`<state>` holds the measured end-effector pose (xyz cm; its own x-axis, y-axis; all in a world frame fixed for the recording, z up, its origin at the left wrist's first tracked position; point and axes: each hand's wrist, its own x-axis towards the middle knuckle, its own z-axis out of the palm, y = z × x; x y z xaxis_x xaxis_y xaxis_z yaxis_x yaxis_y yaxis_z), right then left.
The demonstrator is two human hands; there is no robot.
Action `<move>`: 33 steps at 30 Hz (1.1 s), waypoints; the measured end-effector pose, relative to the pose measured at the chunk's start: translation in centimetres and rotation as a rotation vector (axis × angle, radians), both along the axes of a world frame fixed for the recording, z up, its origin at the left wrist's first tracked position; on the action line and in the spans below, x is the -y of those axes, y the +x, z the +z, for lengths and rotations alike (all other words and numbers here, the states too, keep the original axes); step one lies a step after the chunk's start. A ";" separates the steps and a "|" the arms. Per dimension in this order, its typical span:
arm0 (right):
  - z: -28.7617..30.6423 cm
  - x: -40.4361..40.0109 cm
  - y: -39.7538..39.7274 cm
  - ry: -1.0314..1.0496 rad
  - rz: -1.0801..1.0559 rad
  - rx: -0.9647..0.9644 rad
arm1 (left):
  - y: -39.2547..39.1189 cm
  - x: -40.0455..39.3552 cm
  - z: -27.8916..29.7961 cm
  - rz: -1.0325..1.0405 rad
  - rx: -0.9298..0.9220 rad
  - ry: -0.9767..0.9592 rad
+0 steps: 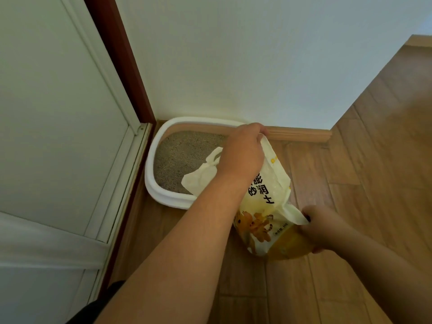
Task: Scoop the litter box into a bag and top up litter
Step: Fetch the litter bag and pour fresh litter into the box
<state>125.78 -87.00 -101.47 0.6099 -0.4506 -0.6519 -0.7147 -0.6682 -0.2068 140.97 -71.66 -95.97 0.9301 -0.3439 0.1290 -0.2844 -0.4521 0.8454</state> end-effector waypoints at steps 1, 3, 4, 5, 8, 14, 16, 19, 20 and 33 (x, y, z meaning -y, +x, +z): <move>0.6 0.1 0.0 -0.009 0.000 0.002 | 0.1 0.1 0.1 -0.009 -0.008 -0.015; 1.9 0.5 0.0 -0.021 -0.008 0.011 | 0.6 0.3 0.6 -0.015 -0.030 -0.062; 2.7 0.8 0.0 -0.028 -0.011 0.020 | 0.9 0.3 1.0 -0.007 -0.037 -0.084; 3.4 1.1 -0.1 -0.037 -0.015 0.030 | 1.2 0.3 1.4 0.000 -0.033 -0.104; 5.5 1.9 -0.1 -0.046 -0.030 0.076 | 1.9 0.5 3.0 -0.002 0.002 -0.173; 8.0 2.7 0.0 -0.071 -0.074 0.216 | 4.3 -0.3 5.8 -0.023 0.021 -0.261; 8.5 2.8 -0.1 -0.090 -0.088 0.273 | 5.7 -1.2 5.9 -0.010 -0.008 -0.308; 8.7 2.5 0.1 -0.121 -0.082 0.351 | 7.7 -3.0 4.9 0.039 -0.080 -0.319; 8.7 2.3 0.2 -0.129 -0.079 0.354 | 8.2 -3.6 4.3 0.060 -0.105 -0.307; 8.6 0.9 1.4 -0.176 -0.036 0.357 | 9.6 -6.3 0.0 0.171 -0.217 -0.313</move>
